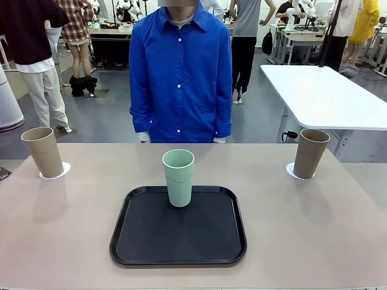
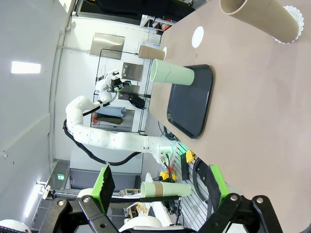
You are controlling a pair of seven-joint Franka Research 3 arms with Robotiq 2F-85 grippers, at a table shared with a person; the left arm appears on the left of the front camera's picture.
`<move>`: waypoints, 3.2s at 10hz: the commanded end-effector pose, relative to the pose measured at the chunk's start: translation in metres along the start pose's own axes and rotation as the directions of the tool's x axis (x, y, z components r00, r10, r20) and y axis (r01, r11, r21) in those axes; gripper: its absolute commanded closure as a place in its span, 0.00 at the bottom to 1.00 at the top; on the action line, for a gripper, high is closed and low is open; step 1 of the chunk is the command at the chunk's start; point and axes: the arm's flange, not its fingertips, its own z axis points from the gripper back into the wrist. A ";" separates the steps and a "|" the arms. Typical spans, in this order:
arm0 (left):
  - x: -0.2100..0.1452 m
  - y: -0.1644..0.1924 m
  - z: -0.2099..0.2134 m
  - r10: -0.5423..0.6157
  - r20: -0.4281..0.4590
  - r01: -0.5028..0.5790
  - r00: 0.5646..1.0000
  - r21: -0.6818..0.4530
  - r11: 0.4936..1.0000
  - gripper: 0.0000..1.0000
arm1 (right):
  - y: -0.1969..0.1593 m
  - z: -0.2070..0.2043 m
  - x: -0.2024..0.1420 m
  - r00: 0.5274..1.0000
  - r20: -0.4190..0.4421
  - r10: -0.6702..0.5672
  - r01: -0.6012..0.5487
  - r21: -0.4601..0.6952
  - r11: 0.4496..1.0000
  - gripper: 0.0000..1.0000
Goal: Place coasters on the table and set cups on them.
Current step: Take one Reusable plastic cup from the Flat Tray and place it on a coaster set by the human.
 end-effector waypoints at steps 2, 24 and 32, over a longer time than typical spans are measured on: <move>0.000 -0.002 0.001 0.002 0.001 -0.002 1.000 0.004 1.000 0.00 | 0.002 0.001 -0.001 1.000 -0.001 0.002 -0.002 -0.002 1.000 0.00; 0.000 -0.002 0.001 0.002 0.001 -0.002 1.000 0.004 1.000 0.00 | 0.146 -0.389 -0.057 0.373 -0.746 0.552 -0.910 -0.176 0.376 0.00; 0.000 -0.002 0.001 0.002 0.001 -0.002 1.000 0.004 1.000 0.00 | 0.135 -0.429 0.076 0.041 -0.401 0.915 -0.960 0.240 0.148 0.00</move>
